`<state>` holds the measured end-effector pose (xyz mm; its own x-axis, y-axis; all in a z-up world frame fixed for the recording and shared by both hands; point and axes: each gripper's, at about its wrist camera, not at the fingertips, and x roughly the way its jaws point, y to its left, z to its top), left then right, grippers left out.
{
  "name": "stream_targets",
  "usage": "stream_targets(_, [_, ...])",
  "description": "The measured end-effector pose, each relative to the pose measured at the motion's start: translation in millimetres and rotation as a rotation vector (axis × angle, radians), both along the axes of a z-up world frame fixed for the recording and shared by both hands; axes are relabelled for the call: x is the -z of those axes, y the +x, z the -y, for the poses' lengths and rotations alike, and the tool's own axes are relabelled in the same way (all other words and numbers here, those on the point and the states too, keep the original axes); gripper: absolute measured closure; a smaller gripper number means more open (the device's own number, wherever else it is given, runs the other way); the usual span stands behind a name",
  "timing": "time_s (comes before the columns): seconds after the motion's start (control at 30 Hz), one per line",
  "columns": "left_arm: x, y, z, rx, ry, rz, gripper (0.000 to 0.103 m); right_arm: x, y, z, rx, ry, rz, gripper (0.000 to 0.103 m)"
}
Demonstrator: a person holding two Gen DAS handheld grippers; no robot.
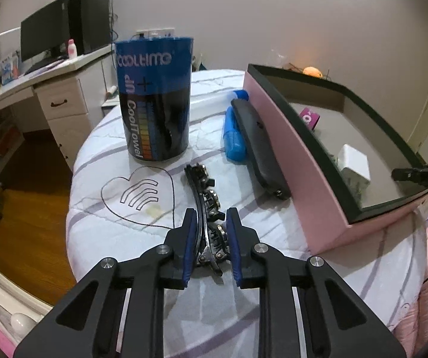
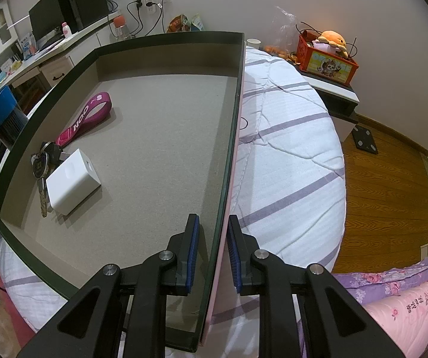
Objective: Organize rigid objects
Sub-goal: 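Grasp the black beaded bracelet on the bed with the left tool, then carry the black bracelet into the box and open the left tool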
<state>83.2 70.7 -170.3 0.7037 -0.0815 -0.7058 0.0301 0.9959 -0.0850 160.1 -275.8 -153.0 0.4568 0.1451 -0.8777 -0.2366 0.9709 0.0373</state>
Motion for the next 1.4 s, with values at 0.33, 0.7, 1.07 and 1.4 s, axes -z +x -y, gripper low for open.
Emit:
stream_targets(0.33, [-28,-11,9,0.051,0.002,0.056,0.083,0,0,0,0.001,0.000,0.001,0.083])
stream_targets(0.7, [-72,-22,27,0.104,-0.002,0.158,0.083,1,0,-1,-0.002,0.004,0.000,0.083])
stream_targets(1.07, [-97,-12,86,0.247,-0.007,0.195,0.083,2,0,-2,-0.004,0.015,0.002,0.083])
stream_targets(1.4, [-86,10,147,0.365,-0.010,0.144,0.083,3,1,-1,-0.005,0.029,0.004,0.083])
